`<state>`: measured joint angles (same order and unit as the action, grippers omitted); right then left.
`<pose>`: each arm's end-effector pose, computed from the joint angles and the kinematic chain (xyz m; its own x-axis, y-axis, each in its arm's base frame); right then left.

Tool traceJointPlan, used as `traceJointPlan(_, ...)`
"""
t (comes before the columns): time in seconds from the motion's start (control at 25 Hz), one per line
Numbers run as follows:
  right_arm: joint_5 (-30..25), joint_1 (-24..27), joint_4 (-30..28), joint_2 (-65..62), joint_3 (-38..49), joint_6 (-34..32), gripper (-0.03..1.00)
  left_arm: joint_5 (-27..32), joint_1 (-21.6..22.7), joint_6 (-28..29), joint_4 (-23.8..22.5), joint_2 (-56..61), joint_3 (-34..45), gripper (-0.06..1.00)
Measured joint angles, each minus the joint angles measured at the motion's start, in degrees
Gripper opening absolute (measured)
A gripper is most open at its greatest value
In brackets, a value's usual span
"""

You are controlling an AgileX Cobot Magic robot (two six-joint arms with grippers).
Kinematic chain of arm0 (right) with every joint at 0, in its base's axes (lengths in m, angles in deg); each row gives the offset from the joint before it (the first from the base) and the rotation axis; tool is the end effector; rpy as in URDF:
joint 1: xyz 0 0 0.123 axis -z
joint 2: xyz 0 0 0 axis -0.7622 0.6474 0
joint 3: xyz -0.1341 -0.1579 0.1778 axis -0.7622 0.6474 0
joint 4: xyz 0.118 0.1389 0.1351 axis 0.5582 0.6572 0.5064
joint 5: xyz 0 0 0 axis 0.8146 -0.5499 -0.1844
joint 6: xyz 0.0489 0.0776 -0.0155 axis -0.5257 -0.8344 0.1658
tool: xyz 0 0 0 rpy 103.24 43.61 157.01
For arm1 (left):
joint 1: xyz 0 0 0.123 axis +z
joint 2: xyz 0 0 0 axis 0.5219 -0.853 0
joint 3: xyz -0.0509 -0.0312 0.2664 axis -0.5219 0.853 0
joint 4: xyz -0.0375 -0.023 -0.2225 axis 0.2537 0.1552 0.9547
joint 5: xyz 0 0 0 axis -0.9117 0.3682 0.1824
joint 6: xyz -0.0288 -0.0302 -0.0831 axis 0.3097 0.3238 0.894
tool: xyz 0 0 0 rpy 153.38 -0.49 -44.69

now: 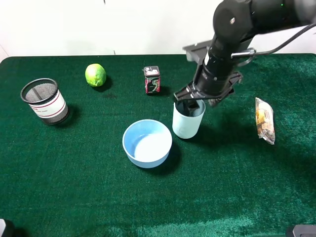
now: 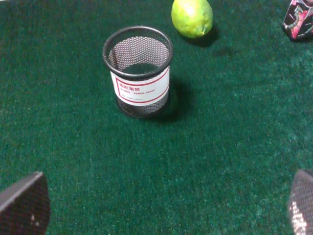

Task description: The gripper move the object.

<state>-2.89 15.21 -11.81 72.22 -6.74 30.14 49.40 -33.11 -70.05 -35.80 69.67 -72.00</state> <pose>0.2659 0.1830 0.1736 -0.8557 -0.4793 -0.1951 -0.4927 0.8699 0.0238 -0.0145 -0.0026 0.2663 -0.4298 0.0848 -0.8989 0.0876 0.9948 0.0520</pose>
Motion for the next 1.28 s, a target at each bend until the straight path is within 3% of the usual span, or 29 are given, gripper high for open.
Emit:
traceJointPlan(0.36,-3.77,0.00,0.00,-8.97,0.00,-0.55,0.51,0.00,0.00,0.00,0.00,0.00,0.00,0.99)
traceJointPlan(0.56,-6.88,0.00,0.00,-14.55,0.00,-1.82,0.65,0.00,0.00,0.00,0.00,0.00,0.00,0.99)
traceJointPlan(0.88,-14.83,0.00,-0.94,-23.66,0.00,-2.23,0.69,0.00,0.00,0.00,0.00,0.00,0.00,0.99)
traceJointPlan(1.08,-24.16,0.00,-3.45,-28.30,0.00,-2.17,0.69,0.00,0.00,0.00,0.00,0.00,0.00,0.99)
traceJointPlan(1.28,-25.77,0.00,-3.26,-33.01,0.00,-2.05,0.69,0.00,0.00,0.00,0.00,0.00,0.00,0.99)
